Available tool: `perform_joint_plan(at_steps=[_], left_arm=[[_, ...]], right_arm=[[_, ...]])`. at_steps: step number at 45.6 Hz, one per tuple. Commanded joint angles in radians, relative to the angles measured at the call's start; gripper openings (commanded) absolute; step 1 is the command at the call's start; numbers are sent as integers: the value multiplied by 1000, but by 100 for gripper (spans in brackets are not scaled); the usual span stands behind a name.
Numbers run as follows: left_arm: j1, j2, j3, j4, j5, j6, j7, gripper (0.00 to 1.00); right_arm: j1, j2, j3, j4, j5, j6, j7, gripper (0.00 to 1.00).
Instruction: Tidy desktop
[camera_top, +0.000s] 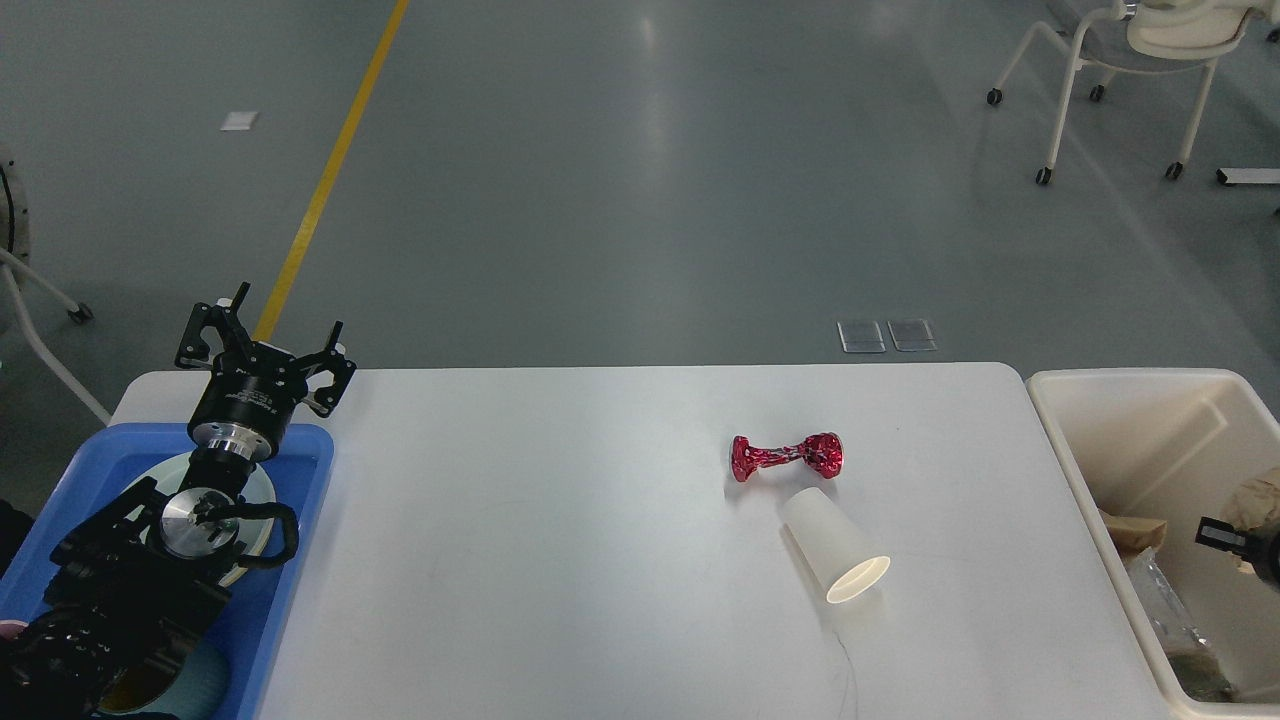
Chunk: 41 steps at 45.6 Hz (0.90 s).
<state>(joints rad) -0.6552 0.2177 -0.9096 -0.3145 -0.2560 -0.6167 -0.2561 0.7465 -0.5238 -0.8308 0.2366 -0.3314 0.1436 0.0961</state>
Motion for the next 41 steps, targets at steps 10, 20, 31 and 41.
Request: perform_joint_plan(at_steps=[10,20,31,41], left_arm=[[0,0,0,0,0,0,0,99],[0,0,0,0,0,0,0,99],[0,0,0,0,1,0,1,99],[0,0,0,0,0,0,1,99]], right_arm=[[10,2,19,10,0,10,-1,100],[88,-18,7,58,-3,25,1,100],[610,-157,-175,476,-17,198,-1,100],[1367,-136,-502,1082,-12,283,-15,100]])
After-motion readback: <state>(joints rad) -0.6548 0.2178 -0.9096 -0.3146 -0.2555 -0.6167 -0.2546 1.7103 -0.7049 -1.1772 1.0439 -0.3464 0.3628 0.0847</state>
